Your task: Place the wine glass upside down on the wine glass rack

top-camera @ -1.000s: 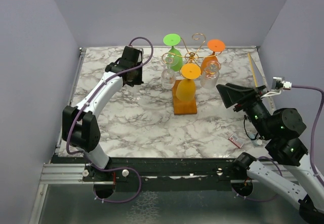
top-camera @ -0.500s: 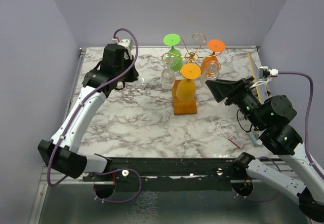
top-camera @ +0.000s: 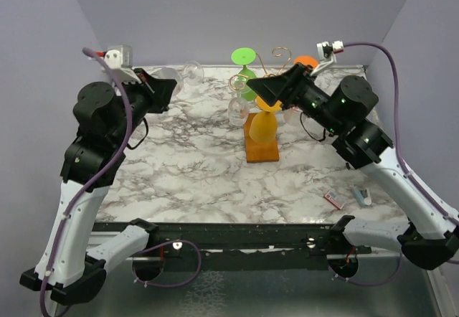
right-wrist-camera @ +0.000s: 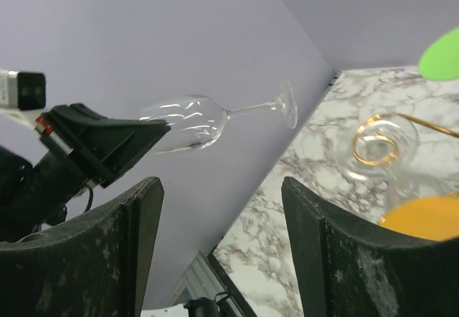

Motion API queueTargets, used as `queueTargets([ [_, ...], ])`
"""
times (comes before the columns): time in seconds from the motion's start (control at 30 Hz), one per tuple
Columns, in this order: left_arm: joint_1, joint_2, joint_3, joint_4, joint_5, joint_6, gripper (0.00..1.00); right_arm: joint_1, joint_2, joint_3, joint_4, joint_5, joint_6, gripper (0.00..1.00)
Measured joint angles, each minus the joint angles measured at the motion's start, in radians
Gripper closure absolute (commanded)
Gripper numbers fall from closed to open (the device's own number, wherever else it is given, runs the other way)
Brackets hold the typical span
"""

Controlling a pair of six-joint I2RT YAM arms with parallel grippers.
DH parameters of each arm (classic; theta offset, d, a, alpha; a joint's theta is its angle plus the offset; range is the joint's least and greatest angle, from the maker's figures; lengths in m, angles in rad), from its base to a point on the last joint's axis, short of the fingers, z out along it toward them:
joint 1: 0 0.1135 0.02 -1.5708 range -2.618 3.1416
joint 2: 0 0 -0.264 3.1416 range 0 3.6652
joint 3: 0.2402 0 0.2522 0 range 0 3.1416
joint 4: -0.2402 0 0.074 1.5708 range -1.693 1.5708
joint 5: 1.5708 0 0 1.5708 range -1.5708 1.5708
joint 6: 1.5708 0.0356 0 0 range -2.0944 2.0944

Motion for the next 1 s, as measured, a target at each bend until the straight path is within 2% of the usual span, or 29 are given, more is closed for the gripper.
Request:
queueTargets([
  [0.1, 0.000, -0.061, -0.011, 0.090, 0.001, -0.025, 1.00, 0.000, 0.109, 0.112, 0.011, -0.050, 0.018, 0.28],
  [0.23, 0.000, -0.114, -0.049, 0.210, 0.011, -0.063, 1.00, 0.000, 0.195, 0.182, 0.049, -0.105, 0.065, 0.27],
  [0.53, 0.000, -0.174, -0.189, 0.507, 0.039, -0.142, 1.00, 0.024, 0.292, 0.213, 0.183, -0.129, 0.206, 0.24],
  [0.83, 0.000, -0.167, -0.275, 0.670, 0.074, -0.191, 1.00, 0.146, 0.354, 0.209, 0.337, 0.031, 0.360, 0.24],
  [1.0, 0.000, -0.177, -0.299, 0.722, 0.096, -0.201, 1.00, 0.186, 0.398, 0.231, 0.380, 0.150, 0.431, 0.28],
])
